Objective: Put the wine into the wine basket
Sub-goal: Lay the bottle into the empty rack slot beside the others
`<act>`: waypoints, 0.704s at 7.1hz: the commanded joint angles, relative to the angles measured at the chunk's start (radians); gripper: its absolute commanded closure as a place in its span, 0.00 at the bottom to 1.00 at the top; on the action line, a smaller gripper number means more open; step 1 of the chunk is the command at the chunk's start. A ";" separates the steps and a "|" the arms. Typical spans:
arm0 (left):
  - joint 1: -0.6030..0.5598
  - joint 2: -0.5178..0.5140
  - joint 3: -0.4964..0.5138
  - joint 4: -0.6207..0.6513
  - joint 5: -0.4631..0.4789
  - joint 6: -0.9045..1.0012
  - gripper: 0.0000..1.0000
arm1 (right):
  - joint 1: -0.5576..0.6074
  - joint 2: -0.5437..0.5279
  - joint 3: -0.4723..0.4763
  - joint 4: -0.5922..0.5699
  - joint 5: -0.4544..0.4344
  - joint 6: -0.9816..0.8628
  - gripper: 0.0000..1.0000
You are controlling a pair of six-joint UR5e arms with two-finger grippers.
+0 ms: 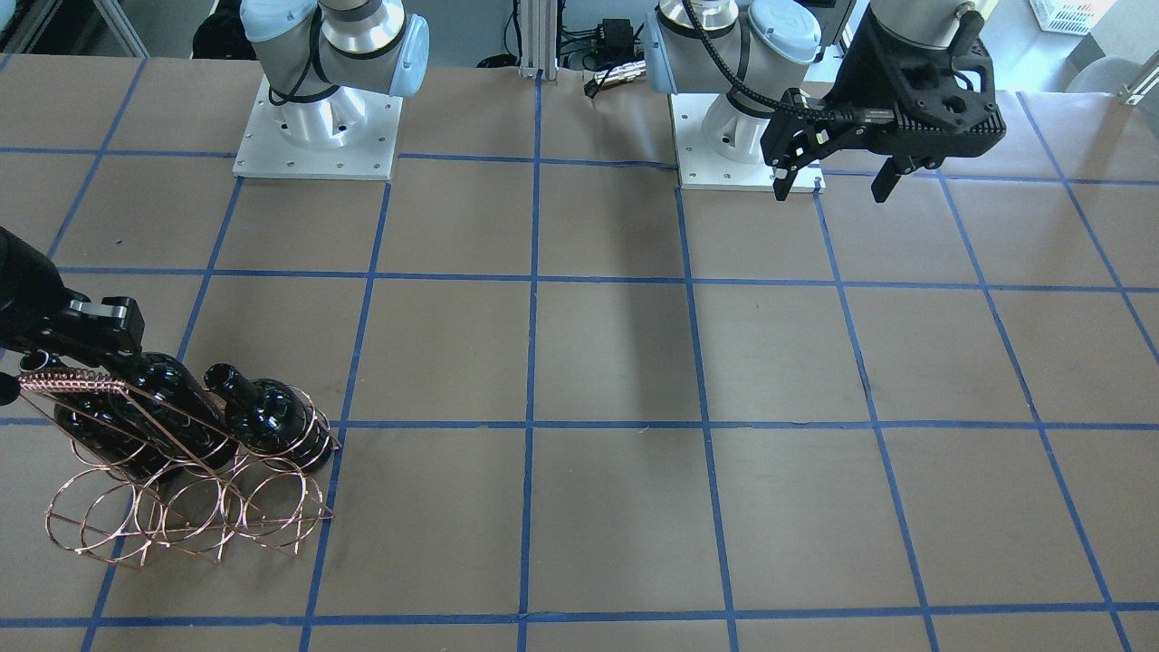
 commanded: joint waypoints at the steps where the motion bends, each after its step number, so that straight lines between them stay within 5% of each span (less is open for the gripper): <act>1: 0.001 -0.001 -0.002 0.000 0.000 0.001 0.00 | 0.000 0.013 0.018 -0.021 0.000 -0.002 1.00; 2: 0.000 -0.002 -0.002 0.000 0.000 0.001 0.00 | 0.000 0.014 0.019 -0.021 0.000 -0.002 0.97; 3: 0.001 -0.002 -0.002 0.002 0.000 0.001 0.00 | 0.000 0.013 0.019 -0.020 0.000 0.005 0.66; 4: 0.001 -0.004 -0.002 0.002 0.000 0.001 0.00 | 0.000 0.007 0.019 -0.020 0.000 0.002 0.02; 5: 0.001 -0.004 -0.002 0.002 0.000 0.001 0.00 | 0.002 -0.009 0.018 -0.020 0.001 0.000 0.00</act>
